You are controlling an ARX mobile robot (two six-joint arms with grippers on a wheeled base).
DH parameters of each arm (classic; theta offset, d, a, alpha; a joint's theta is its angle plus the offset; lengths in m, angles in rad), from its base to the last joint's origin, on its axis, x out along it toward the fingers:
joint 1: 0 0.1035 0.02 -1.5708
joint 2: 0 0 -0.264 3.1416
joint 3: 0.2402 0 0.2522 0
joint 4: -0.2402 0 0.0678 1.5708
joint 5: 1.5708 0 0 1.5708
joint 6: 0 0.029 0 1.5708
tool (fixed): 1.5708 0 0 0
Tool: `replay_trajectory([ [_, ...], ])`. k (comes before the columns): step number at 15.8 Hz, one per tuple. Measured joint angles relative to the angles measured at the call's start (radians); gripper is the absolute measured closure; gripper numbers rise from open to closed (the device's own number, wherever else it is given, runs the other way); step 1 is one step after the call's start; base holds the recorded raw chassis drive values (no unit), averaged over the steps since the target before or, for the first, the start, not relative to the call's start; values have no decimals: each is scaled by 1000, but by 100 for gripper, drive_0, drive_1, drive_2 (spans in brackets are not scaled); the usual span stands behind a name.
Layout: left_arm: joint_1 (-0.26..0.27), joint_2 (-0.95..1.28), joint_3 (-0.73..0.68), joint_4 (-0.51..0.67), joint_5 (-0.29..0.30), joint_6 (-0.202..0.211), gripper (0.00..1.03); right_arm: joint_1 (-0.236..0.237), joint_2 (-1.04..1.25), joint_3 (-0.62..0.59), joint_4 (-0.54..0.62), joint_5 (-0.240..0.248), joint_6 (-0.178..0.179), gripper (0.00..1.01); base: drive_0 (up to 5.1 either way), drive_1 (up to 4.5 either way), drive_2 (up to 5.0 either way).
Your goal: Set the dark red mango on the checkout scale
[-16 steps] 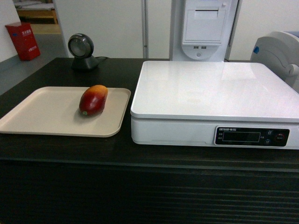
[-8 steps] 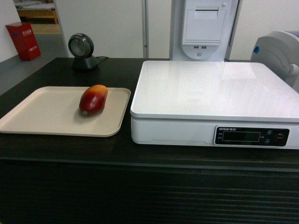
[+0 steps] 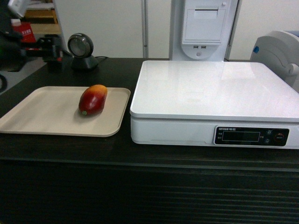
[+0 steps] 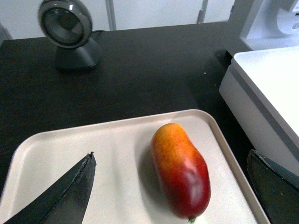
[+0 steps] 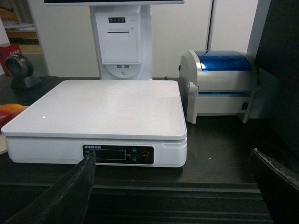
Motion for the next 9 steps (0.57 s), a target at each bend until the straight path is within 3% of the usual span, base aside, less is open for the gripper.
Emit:
replay_trajectory([
  [4, -86, 175, 213, -174, -7, 14, 5, 0, 0, 0, 0, 0, 0, 3, 0, 0, 0],
  [6, -100, 219, 277, -254, -10, 13, 5, 0, 0, 0, 0, 0, 0, 3, 0, 0, 0],
  [9, -111, 282, 379, -344, -62, 22, 5, 0, 0, 0, 0, 0, 0, 3, 0, 0, 0],
])
